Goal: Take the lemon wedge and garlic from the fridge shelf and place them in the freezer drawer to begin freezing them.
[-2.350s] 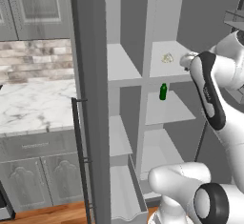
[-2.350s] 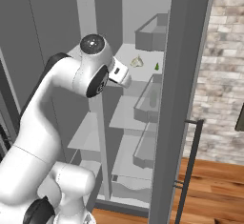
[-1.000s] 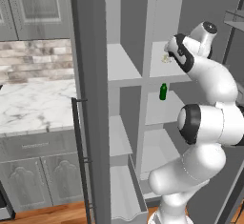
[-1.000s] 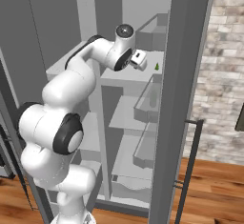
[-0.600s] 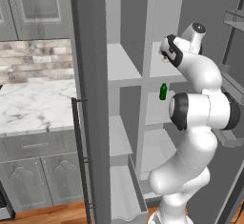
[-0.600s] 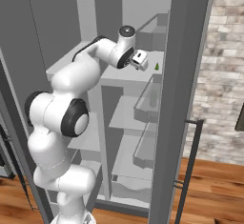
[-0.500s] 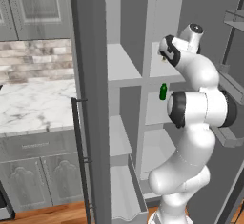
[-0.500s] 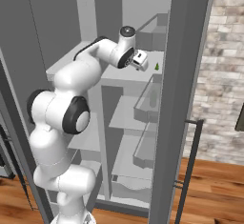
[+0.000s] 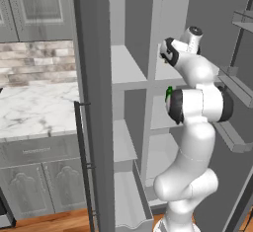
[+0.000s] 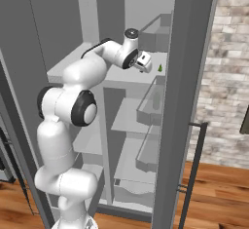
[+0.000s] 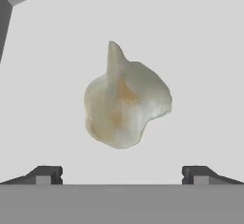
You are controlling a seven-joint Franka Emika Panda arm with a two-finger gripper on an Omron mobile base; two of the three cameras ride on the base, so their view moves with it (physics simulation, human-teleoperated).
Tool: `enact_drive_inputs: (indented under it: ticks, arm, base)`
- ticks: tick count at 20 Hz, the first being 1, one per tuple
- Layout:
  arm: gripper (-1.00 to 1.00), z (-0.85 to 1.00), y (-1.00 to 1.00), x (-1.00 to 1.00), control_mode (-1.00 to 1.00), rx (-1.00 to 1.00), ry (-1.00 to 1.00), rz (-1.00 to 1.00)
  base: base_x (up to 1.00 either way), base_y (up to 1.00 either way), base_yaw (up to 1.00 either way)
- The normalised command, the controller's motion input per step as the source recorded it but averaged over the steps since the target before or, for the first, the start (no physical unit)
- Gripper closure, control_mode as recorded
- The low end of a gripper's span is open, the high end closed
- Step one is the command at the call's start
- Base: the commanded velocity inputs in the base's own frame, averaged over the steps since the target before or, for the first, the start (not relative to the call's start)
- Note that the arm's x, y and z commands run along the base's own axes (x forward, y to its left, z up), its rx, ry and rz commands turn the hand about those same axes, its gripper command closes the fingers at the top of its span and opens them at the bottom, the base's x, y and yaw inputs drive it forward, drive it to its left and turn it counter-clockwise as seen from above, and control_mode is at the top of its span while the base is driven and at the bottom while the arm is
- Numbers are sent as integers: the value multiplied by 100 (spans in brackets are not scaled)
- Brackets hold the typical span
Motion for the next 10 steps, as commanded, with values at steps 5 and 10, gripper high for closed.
enact_drive_inputs:
  ticks: [5, 10]
  arm:
    - [-100, -17, 0, 35, -100, 0, 0, 0]
    - [-100, -8, -2, 35, -100, 0, 0, 0]
  base:
    - [0, 0, 0]
    - [0, 0, 0]
